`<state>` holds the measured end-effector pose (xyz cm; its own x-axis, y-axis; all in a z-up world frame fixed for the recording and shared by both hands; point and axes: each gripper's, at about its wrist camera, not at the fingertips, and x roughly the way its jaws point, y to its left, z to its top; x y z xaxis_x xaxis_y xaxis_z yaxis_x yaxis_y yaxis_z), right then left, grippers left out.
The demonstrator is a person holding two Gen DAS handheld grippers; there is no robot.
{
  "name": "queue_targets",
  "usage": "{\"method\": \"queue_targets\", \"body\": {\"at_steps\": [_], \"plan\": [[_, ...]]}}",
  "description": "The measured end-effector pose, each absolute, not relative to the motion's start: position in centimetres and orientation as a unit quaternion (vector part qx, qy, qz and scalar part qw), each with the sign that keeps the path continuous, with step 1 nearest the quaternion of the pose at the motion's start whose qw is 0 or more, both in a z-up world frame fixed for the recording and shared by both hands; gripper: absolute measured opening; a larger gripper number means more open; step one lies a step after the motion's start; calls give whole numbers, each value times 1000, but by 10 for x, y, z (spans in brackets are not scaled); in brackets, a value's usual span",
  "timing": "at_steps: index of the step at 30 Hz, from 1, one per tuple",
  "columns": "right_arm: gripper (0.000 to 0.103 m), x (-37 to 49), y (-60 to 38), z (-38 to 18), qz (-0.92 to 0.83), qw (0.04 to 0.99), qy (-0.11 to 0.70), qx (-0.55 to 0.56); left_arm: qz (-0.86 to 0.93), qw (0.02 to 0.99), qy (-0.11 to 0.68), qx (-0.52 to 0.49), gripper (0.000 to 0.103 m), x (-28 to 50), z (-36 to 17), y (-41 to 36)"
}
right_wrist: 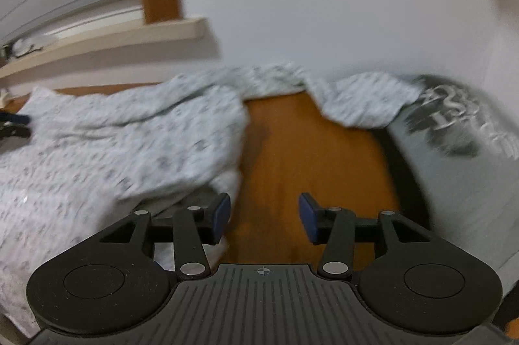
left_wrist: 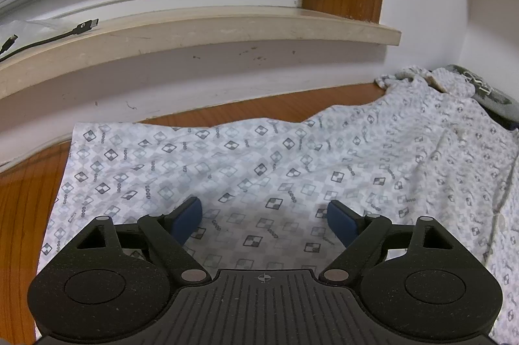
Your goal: Fold clothes
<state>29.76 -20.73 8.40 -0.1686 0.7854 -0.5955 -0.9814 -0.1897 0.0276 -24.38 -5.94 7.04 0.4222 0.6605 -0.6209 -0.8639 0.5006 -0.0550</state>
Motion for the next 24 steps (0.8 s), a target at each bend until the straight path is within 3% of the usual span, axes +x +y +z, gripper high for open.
{"method": "queue_targets", "body": {"at_steps": [7, 9, 10, 12, 20, 24], "plan": [[49, 276, -188, 64, 739, 596, 226, -217, 466, 821, 269, -190, 89, -244, 70, -60], [27, 276, -180, 66, 740, 596, 231, -208, 465, 822, 264, -194, 89, -246, 71, -59], [3, 274, -178, 67, 741, 596, 227, -211, 466, 822, 262, -196, 89, -247, 71, -59], [3, 271, -176, 71, 741, 599, 216, -216, 466, 822, 259, -199, 89, -249, 71, -58], [3, 256, -210, 154, 690, 688, 13, -224, 484, 813, 233, -226, 89, -253, 73, -66], [7, 243, -199, 136, 738, 626, 72, -241, 491, 808, 244, -217, 89, -247, 73, -66]]}}
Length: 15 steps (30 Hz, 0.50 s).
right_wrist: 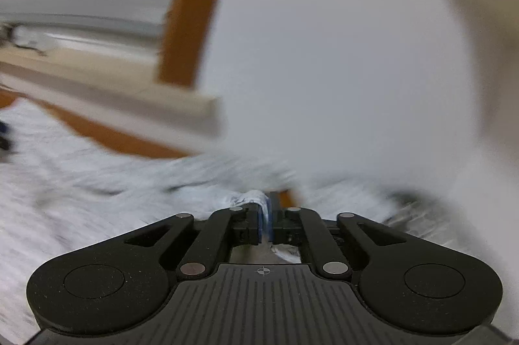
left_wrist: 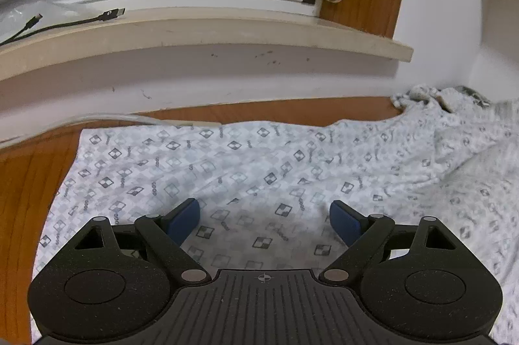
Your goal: Fold clothes
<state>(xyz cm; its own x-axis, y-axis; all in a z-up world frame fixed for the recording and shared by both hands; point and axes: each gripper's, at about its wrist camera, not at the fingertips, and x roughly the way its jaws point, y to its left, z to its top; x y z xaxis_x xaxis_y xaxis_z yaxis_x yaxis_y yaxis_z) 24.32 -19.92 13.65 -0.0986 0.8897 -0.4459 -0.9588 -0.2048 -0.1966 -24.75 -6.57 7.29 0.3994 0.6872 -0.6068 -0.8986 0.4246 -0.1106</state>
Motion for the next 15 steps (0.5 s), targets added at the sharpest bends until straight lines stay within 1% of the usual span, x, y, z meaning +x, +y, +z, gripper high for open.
{"method": "queue_targets", "body": {"at_steps": [1, 3, 4, 5, 7, 8, 12, 15], "plan": [[8, 242, -197, 129, 744, 616, 86, -245, 490, 808, 247, -214, 89, -247, 73, -65], [17, 243, -194, 115, 746, 606, 105, -256, 489, 808, 253, -208, 89, -248, 73, -65], [26, 247, -194, 111, 745, 607, 114, -254, 489, 808, 257, -206, 91, -249, 73, -64], [32, 253, -194, 107, 744, 607, 124, -251, 486, 809, 258, -205, 95, -249, 72, -64], [38, 270, -197, 102, 744, 607, 151, -234, 480, 812, 261, -206, 98, -250, 72, -65], [41, 278, -199, 99, 743, 608, 162, -228, 480, 812, 261, -206, 98, -249, 72, -66], [42, 306, -211, 86, 728, 622, 183, -224, 481, 812, 260, -206, 98, -248, 72, -68], [42, 312, -209, 76, 725, 621, 187, -233, 479, 813, 254, -212, 98, -250, 72, -67]]}}
